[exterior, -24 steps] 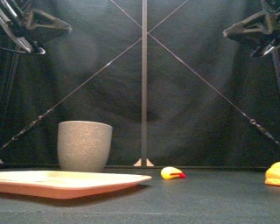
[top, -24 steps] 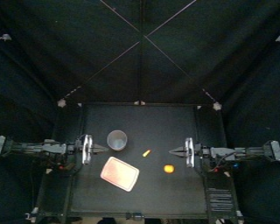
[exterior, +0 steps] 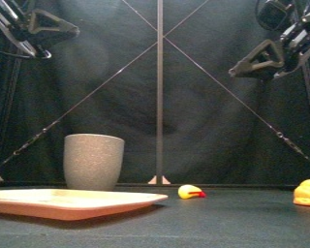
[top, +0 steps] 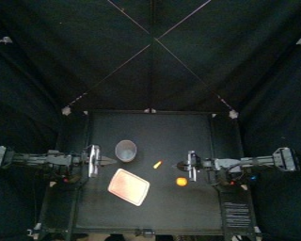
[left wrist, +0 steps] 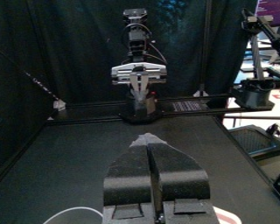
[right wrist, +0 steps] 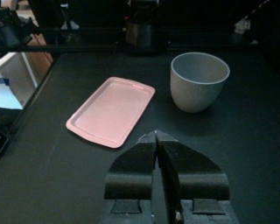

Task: Pick the shrimp then place it in the grey bowl
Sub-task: Pick the shrimp

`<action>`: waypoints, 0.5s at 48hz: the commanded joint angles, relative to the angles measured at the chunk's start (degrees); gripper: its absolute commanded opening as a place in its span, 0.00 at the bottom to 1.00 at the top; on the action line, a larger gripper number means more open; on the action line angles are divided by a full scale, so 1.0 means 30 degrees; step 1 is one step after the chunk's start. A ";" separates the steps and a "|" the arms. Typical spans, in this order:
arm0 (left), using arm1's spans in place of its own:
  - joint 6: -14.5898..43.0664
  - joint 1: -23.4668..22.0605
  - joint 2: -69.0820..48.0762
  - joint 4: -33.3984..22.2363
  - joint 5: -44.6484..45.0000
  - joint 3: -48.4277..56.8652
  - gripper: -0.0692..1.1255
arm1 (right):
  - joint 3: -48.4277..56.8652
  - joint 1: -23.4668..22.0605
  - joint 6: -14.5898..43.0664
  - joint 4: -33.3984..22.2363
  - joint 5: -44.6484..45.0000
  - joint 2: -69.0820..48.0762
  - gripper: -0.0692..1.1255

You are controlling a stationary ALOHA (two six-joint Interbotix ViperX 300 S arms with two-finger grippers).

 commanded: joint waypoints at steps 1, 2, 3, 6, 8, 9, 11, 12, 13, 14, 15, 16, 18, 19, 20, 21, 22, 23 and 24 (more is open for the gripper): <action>0.0000 0.0264 0.0117 0.0088 -0.0234 -0.0352 0.12 | -0.1201 -0.0059 0.0029 -0.0059 0.0674 0.1318 0.26; 0.0000 0.0293 0.0146 0.0059 -0.0234 -0.0352 0.12 | -0.1318 -0.0059 0.0029 -0.0059 0.0732 0.1523 0.29; 0.0000 0.0322 0.0146 0.0059 -0.0264 -0.0381 0.12 | -0.1377 -0.0059 0.0029 -0.0029 0.0732 0.1699 0.33; 0.0000 0.0352 0.0146 0.0059 -0.0264 -0.0352 0.12 | -0.1611 -0.0117 0.0059 0.0029 0.0732 0.2197 0.44; 0.0000 0.0352 0.0146 0.0059 -0.0264 -0.0381 0.12 | -0.1787 -0.0146 0.0059 0.0059 0.0703 0.2490 0.53; 0.0000 0.0352 0.0146 0.0059 -0.0264 -0.0352 0.12 | -0.1846 -0.0176 0.0059 0.0088 0.0674 0.2607 0.57; 0.0000 0.0352 0.0146 0.0059 -0.0264 -0.0381 0.12 | -0.1963 -0.0264 0.0059 0.0088 0.0645 0.2813 0.65; 0.0000 0.0352 0.0176 0.0059 -0.0264 -0.0352 0.12 | -0.2021 -0.0322 0.0059 0.0117 0.0645 0.2900 0.68; 0.0000 0.0352 0.0176 0.0059 -0.0264 -0.0352 0.12 | -0.2080 -0.0381 0.0059 0.0146 0.0615 0.3018 0.71; 0.0000 0.0352 0.0176 0.0059 -0.0264 -0.0352 0.12 | -0.2139 -0.0439 0.0059 0.0146 0.0615 0.3105 0.74; 0.0000 0.0352 0.0176 0.0059 -0.0264 -0.0352 0.12 | -0.2197 -0.0557 0.0059 0.0176 0.0615 0.3223 0.77; 0.0000 0.0352 0.0176 0.0059 -0.0264 -0.0322 0.12 | -0.2227 -0.0615 0.0059 0.0176 0.0615 0.3311 0.79; 0.0000 0.0352 0.0205 0.0059 -0.0264 -0.0293 0.12 | -0.2344 -0.0762 0.0059 0.0176 0.0645 0.3486 0.83; 0.0000 0.0352 0.0205 0.0059 -0.0293 -0.0264 0.12 | -0.2402 -0.0791 0.0059 0.0176 0.0615 0.3604 0.84; 0.0000 0.0352 0.0205 0.0059 -0.0264 -0.0234 0.12 | -0.2461 -0.0879 0.0029 0.0176 0.0645 0.3750 0.84; 0.0000 0.0352 0.0205 0.0059 -0.0293 -0.0205 0.12 | -0.2490 -0.0908 0.0029 0.0117 0.0674 0.3809 0.84; 0.0000 0.0352 0.0205 0.0059 -0.0293 -0.0176 0.12 | -0.2578 -0.0937 0.0029 0.0088 0.0732 0.3896 0.84; 0.0000 0.0352 0.0205 0.0059 -0.0322 -0.0176 0.12 | -0.2607 -0.0937 0.0000 0.0029 0.0791 0.3984 0.84; 0.0000 0.0352 0.0205 0.0059 -0.0322 -0.0146 0.12 | -0.2607 -0.0937 -0.0029 0.0000 0.0820 0.4072 0.84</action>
